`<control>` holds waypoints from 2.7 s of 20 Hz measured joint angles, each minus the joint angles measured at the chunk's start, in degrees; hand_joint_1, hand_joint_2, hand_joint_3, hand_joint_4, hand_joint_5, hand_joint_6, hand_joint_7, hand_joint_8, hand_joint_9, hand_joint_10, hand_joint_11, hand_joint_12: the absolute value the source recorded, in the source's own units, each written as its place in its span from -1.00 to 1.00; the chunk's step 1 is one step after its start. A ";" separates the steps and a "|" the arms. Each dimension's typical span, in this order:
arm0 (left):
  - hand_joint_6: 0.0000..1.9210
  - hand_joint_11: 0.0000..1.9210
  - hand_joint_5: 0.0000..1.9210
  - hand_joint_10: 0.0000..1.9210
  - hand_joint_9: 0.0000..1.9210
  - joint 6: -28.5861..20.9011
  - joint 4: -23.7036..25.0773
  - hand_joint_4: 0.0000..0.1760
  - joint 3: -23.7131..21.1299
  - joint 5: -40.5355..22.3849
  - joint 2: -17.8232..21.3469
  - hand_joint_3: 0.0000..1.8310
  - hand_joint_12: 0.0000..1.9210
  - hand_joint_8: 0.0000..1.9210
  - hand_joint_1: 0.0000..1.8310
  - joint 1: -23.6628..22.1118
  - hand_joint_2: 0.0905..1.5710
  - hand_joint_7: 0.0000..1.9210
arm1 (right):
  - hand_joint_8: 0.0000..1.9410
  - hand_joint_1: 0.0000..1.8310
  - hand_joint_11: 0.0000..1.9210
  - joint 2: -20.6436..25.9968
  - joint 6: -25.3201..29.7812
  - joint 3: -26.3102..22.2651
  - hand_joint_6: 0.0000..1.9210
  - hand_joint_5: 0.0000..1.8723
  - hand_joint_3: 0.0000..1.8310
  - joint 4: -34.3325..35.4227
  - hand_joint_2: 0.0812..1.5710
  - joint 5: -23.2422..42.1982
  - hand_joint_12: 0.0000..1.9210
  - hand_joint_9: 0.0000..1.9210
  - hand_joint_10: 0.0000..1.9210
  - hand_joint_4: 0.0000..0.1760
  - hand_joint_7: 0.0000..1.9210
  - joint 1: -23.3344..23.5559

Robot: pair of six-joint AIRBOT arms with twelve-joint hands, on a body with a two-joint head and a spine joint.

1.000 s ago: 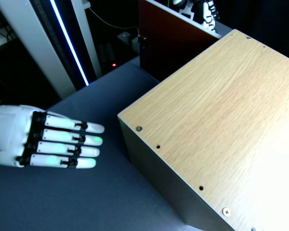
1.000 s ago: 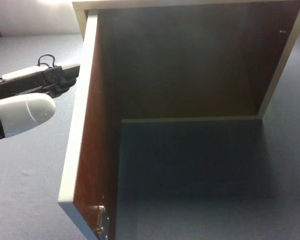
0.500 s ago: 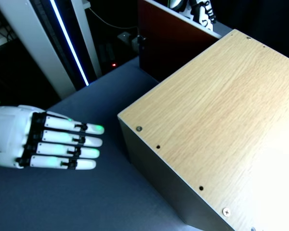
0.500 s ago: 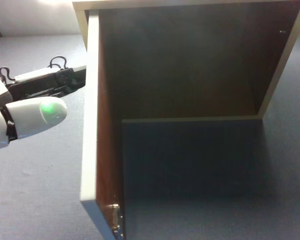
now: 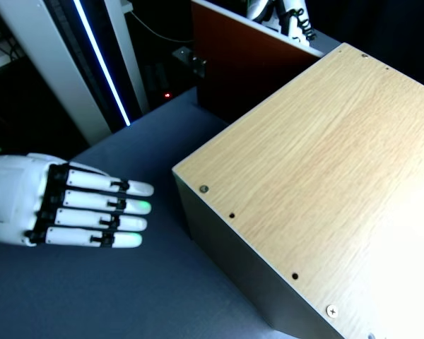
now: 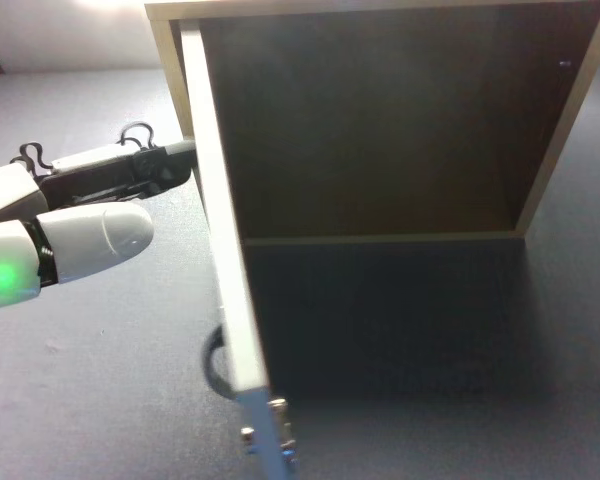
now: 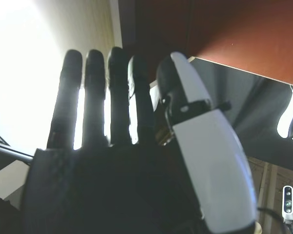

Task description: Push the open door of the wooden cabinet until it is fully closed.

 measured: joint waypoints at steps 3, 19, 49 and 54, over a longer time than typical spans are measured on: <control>-1.00 -0.84 -0.80 -0.99 -0.77 0.00 0.74 -0.61 0.44 1.01 -0.94 -0.99 -0.99 -1.00 -1.00 -1.16 0.72 -0.76 | -1.00 -0.04 -0.72 0.00 0.00 0.00 -1.00 -0.51 -1.00 0.04 0.74 -0.07 -0.76 -0.57 -1.00 -1.00 -0.48 0.02; -1.00 -0.86 -0.86 -1.00 -0.81 0.00 7.43 -0.79 4.42 6.71 -8.20 -0.99 -0.99 -1.00 -1.00 -8.22 0.78 -0.78 | -1.00 -0.22 -0.75 -0.11 0.02 0.17 -1.00 -0.54 -1.00 0.02 0.76 -0.02 -0.82 -0.63 -1.00 -1.00 -0.57 0.00; -0.99 -0.72 -0.79 -0.99 -0.75 -0.02 6.38 -0.93 12.20 11.74 -18.56 -1.00 -0.95 -0.99 -1.00 -18.78 0.74 -0.77 | -1.00 -0.23 -0.74 -0.48 0.04 0.42 -1.00 -0.52 -1.00 0.20 0.75 -0.07 -0.86 -0.61 -1.00 -1.00 -0.53 0.02; -0.99 -0.75 -0.77 -0.99 -0.80 -0.07 6.19 -1.00 9.49 9.38 -16.76 -1.00 -0.97 -0.99 -1.00 -17.18 0.74 -0.82 | -1.00 -0.25 -0.74 -0.48 0.24 0.42 -1.00 -0.54 -1.00 0.11 0.75 0.00 -0.86 -0.61 -1.00 -1.00 -0.53 0.02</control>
